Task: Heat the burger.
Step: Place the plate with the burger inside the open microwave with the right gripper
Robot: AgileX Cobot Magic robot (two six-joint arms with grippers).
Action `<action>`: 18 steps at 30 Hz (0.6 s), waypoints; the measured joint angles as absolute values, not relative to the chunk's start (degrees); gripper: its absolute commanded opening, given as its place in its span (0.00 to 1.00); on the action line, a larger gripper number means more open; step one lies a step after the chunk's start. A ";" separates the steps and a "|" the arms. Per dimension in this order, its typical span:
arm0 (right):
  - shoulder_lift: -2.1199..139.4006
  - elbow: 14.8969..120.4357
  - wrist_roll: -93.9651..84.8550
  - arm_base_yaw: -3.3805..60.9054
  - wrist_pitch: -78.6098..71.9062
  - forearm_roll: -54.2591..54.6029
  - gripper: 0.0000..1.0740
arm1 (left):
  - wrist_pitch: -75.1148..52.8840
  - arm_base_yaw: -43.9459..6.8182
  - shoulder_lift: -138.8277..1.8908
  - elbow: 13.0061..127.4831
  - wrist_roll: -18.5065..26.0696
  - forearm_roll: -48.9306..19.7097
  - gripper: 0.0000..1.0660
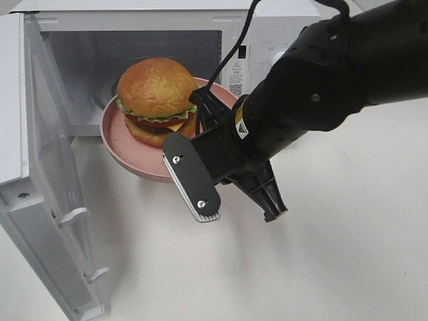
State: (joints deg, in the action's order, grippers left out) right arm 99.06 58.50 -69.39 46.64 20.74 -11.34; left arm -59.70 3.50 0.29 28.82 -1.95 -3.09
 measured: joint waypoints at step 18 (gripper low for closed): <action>106.00 66.69 -69.16 46.70 20.97 -6.88 0.00 | -59.70 3.50 0.29 28.82 -1.95 -3.09 0.94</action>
State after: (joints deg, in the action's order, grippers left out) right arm 106.00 66.69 -69.16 46.70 20.97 -6.88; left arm -59.70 3.50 0.29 28.82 -1.95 -3.09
